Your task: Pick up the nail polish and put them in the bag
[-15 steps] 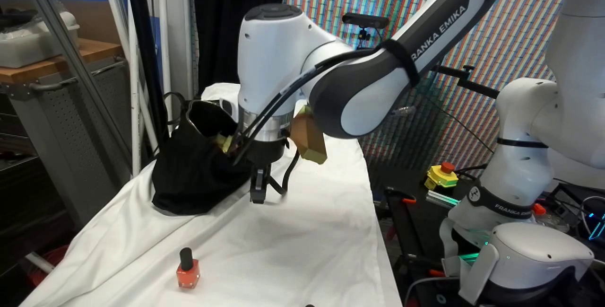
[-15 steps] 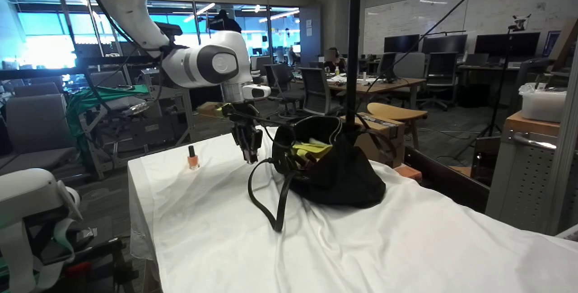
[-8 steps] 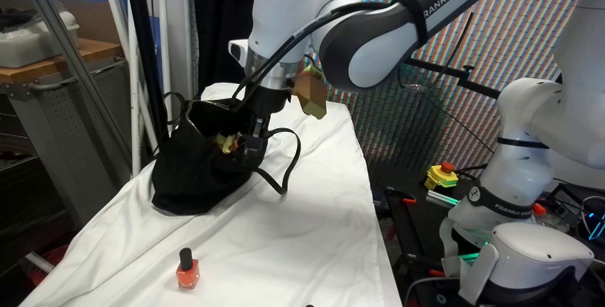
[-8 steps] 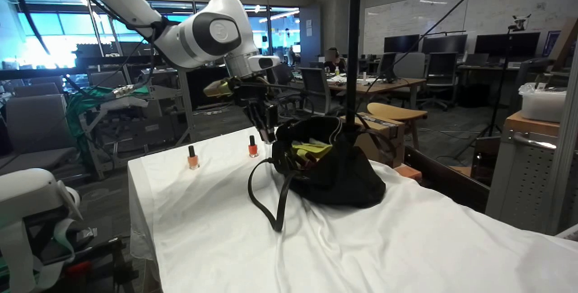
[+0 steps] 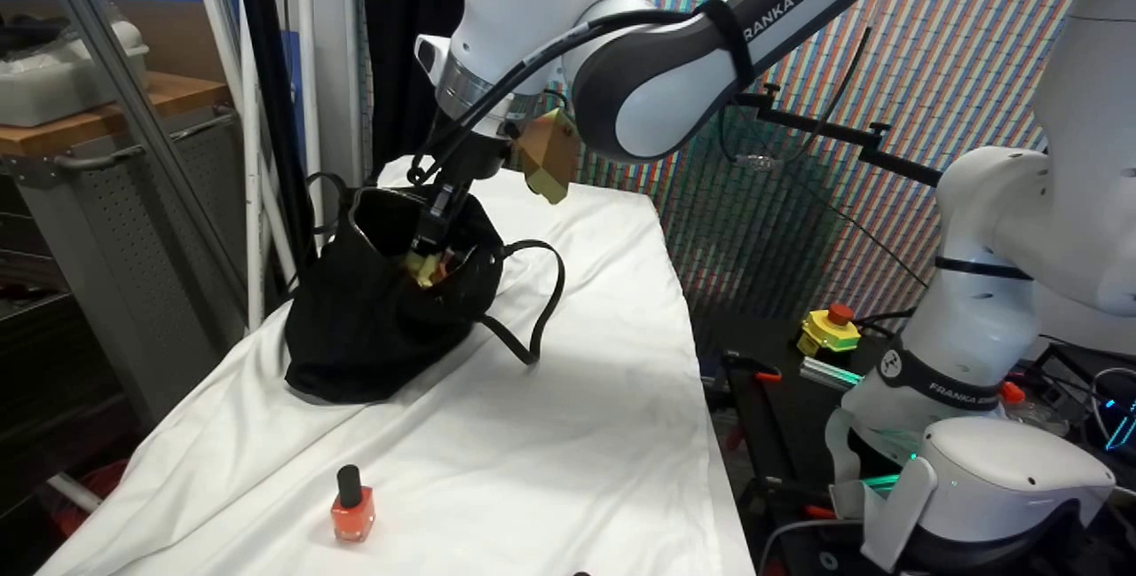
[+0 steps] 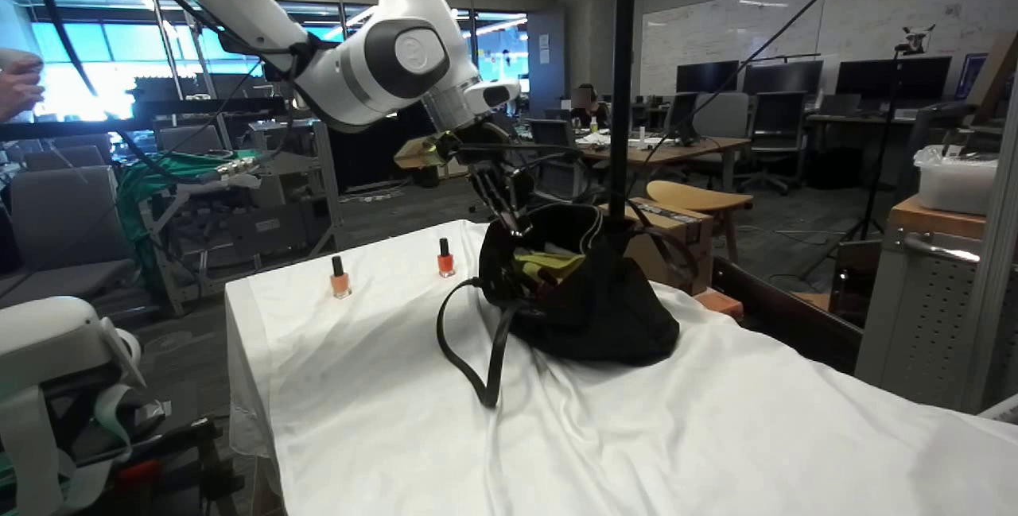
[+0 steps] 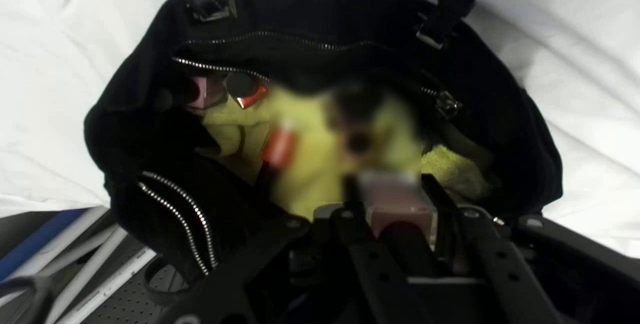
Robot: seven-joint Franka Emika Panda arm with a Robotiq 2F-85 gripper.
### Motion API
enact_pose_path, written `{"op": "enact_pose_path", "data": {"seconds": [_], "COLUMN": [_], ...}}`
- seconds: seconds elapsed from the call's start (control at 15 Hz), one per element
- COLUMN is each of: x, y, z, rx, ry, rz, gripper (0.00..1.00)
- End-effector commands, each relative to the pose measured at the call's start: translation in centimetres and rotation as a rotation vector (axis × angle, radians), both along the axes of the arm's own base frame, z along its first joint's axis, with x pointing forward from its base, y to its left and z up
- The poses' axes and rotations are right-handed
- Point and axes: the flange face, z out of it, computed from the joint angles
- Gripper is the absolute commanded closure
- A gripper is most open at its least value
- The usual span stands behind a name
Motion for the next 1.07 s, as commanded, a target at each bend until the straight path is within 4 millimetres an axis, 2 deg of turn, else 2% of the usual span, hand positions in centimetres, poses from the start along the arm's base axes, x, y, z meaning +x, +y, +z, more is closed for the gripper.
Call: {"op": "enact_pose_path", "data": {"seconds": [0.0, 0.07, 0.13, 0.27, 0.6, 1.0], "x": [2.7, 3.0, 3.2, 3.1, 1.9, -0.8], "y": [-0.2, -0.2, -0.2, 0.0, 0.8, 1.0], "z": [-0.5, -0.9, -1.2, -1.6, -1.2, -0.8], "rx": [0.001, 0.005, 0.003, -0.004, -0.021, -0.109], "ry": [-0.073, -0.075, -0.077, -0.067, -0.059, -0.007], "rz": [-0.020, -0.023, -0.023, -0.018, -0.015, -0.060], "gripper": [0.84, 0.57, 0.34, 0.31, 0.00, 0.00]}}
